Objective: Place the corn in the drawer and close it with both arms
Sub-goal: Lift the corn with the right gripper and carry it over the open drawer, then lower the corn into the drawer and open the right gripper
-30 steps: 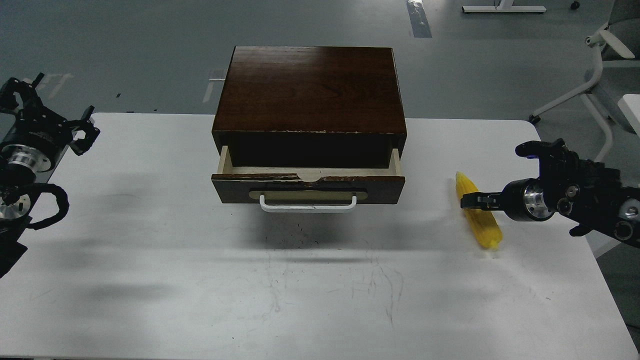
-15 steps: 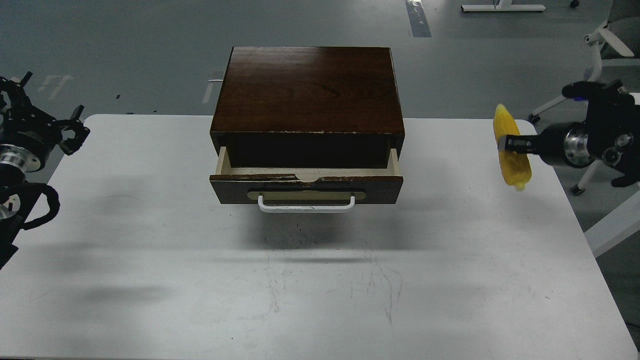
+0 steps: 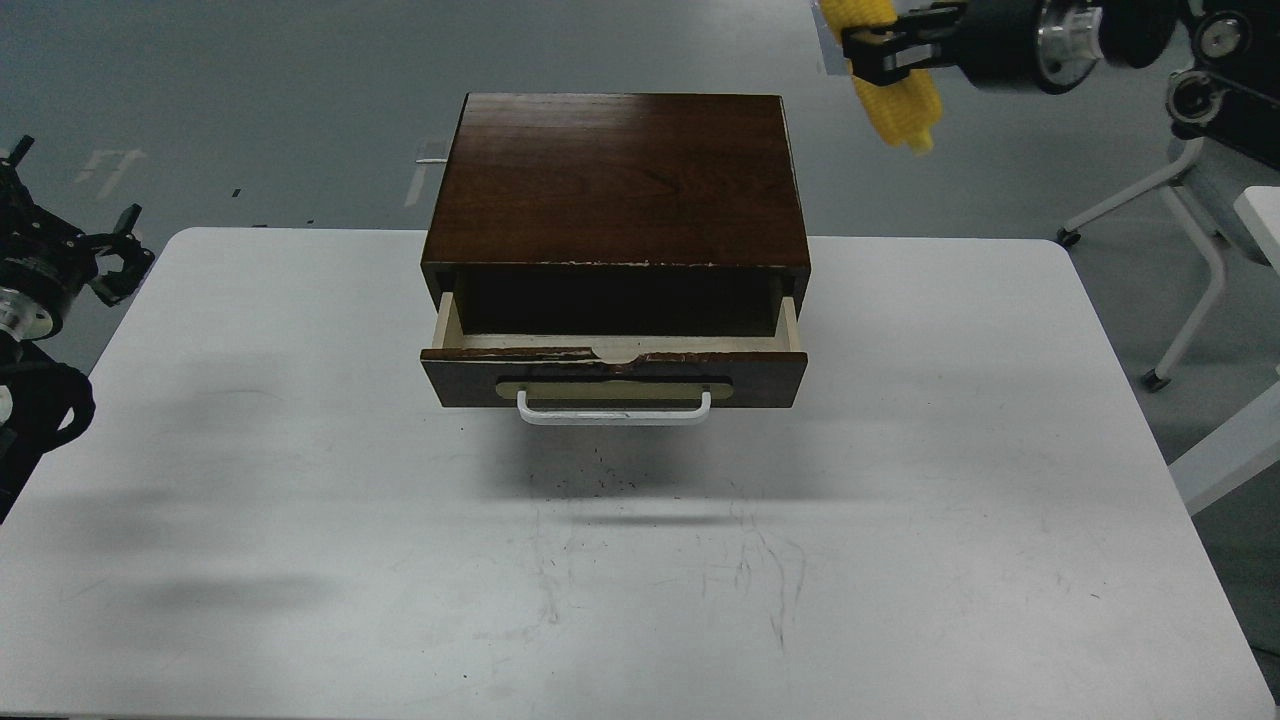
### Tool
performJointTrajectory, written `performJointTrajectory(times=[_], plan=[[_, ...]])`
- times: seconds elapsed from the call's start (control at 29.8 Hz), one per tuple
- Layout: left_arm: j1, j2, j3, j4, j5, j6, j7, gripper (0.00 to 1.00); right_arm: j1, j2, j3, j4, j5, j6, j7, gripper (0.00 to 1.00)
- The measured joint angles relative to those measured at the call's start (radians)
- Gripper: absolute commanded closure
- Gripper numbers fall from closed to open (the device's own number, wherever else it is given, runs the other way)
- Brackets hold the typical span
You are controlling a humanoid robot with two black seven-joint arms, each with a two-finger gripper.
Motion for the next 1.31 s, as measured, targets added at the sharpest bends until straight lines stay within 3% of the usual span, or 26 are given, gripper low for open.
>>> performJointTrajectory(times=[0.44, 0.74, 0.8, 0.84, 0.87, 0.94, 1.14, 1.31], plan=[[0.001, 0.013, -0.002, 0.001, -0.001, 0.0, -0.001, 0.02, 0.023, 0.183, -0.046, 0.176, -0.352, 0.006, 0.002, 0.96], [0.001, 0.033, -0.007, 0.002, -0.002, 0.0, -0.023, 0.02, 0.027, 0.243, -0.149, 0.23, -0.542, 0.007, 0.003, 0.88], [0.001, 0.039, -0.007, 0.003, -0.002, 0.0, -0.023, 0.02, 0.022, 0.259, -0.154, 0.232, -0.558, 0.007, 0.003, 0.83], [0.002, 0.042, -0.007, 0.003, -0.002, 0.0, -0.023, 0.02, 0.02, 0.267, -0.156, 0.232, -0.562, 0.006, 0.003, 0.73], [0.002, 0.046, -0.007, 0.004, -0.002, 0.0, -0.023, 0.02, 0.018, 0.272, -0.157, 0.232, -0.565, 0.006, 0.003, 0.57], [0.002, 0.051, -0.007, 0.006, -0.002, 0.0, -0.026, 0.02, 0.013, 0.278, -0.164, 0.23, -0.571, 0.006, 0.003, 0.46], [0.004, 0.055, -0.007, 0.025, -0.002, 0.0, -0.035, 0.02, 0.001, 0.282, -0.186, 0.229, -0.58, 0.006, 0.003, 0.34], [0.009, 0.056, -0.007, 0.026, 0.0, 0.0, -0.035, 0.02, -0.006, 0.282, -0.187, 0.226, -0.58, 0.006, 0.003, 0.31]])
